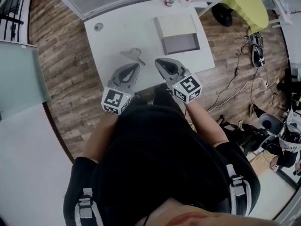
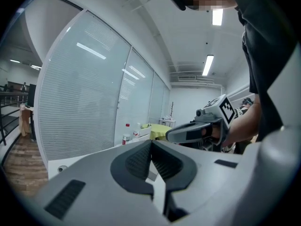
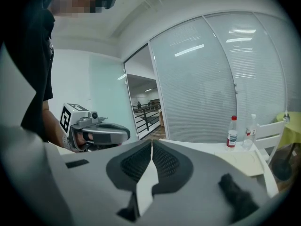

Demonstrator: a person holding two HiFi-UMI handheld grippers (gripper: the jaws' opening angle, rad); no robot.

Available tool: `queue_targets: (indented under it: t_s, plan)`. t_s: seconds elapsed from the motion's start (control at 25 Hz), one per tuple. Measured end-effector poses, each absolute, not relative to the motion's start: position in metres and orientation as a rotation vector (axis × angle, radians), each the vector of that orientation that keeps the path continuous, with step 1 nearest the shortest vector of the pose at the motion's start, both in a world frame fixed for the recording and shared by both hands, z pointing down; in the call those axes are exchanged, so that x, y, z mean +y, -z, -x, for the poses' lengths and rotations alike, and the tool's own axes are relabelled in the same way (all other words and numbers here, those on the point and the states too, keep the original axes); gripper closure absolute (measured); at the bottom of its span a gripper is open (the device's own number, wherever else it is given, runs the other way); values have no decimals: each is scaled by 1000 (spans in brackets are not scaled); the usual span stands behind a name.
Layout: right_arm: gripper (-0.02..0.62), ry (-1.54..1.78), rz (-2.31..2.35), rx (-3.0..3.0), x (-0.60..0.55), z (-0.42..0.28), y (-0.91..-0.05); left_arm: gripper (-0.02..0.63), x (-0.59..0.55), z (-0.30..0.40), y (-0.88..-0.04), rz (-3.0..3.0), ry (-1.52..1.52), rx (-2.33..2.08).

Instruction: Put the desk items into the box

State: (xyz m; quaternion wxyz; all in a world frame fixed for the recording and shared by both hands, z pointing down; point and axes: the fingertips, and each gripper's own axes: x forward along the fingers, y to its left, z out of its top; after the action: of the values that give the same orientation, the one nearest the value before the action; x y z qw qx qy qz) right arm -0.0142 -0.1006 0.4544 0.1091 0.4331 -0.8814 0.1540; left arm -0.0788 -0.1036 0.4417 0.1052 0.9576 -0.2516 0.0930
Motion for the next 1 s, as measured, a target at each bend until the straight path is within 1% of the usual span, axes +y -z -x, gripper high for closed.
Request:
queue_targets:
  t_s: [0.44, 0.6, 0.8, 1.0]
  plan:
    - [577, -454, -973, -2688, -148, -48, -475, 592, -140, 25, -455, -2668, -286, -1120]
    - [577, -454, -894, -2676, -163, -62, -494, 593, -150, 17, -468, -2586, -283, -1250]
    - [575, -490, -761, -2663, -173, -50, -525, 592, -156, 26, -494, -2495, -315, -1417]
    - [575, -562, -695, -2642, -184, -29, -556, 592, -159, 30, -516, -2482, -360, -1477]
